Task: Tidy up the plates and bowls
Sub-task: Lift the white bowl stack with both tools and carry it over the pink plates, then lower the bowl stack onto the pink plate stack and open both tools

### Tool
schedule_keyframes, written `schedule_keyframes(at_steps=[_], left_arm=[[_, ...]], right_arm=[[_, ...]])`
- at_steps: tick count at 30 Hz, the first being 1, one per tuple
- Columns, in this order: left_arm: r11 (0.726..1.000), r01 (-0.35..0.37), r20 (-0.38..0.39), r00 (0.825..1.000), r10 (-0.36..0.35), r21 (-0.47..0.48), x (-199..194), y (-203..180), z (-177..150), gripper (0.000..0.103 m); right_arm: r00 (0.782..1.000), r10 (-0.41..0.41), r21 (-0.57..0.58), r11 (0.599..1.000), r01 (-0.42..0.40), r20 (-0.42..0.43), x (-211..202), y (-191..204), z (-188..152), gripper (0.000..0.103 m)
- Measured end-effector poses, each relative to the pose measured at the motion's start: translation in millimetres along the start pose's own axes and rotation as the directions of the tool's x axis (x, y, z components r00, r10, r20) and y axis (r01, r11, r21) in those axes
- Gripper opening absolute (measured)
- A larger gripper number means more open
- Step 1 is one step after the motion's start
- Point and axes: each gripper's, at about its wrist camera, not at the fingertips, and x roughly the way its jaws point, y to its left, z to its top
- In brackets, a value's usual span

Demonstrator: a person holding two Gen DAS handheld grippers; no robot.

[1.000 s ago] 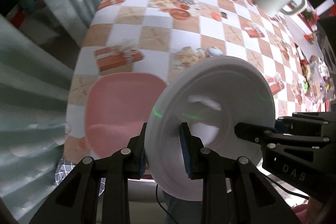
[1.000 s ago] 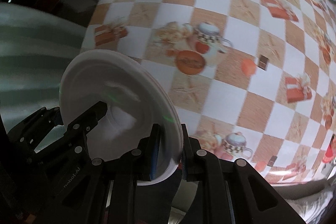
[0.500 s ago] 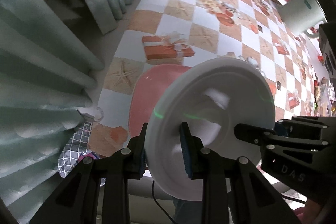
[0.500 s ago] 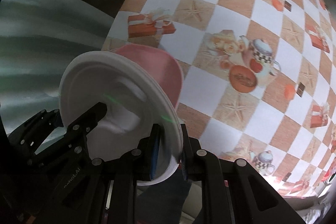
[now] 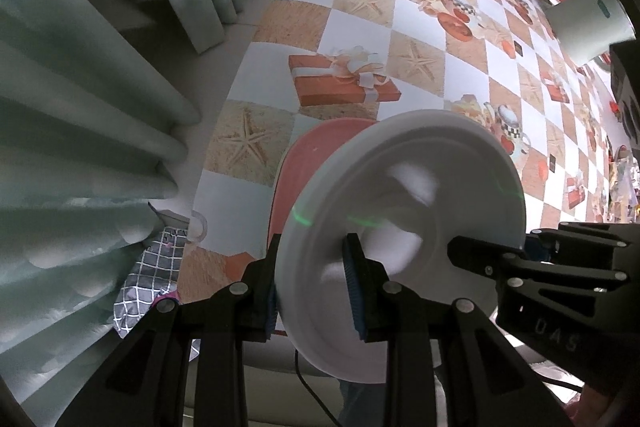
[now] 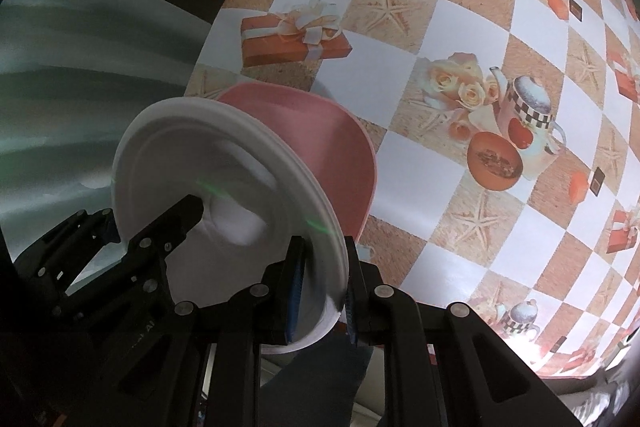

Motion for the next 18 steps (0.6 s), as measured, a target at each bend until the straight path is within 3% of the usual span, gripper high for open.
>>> schedule_keyframes(at_steps=[16,18], left_arm=[[1.0,-0.012,-0.024,1.0,0.012,-0.002,23,4,9,0.034],[1.0,-0.011,-0.018,1.0,0.011,0.006,24,3,8,0.048]], right_arm=[[1.0,-0.005,-0.005,1.0,0.005,-0.015,10,-3,2,0.019],[1.0,0.005,-0.008,1.0,-0.005,-0.019,10,-4,0,0.019]])
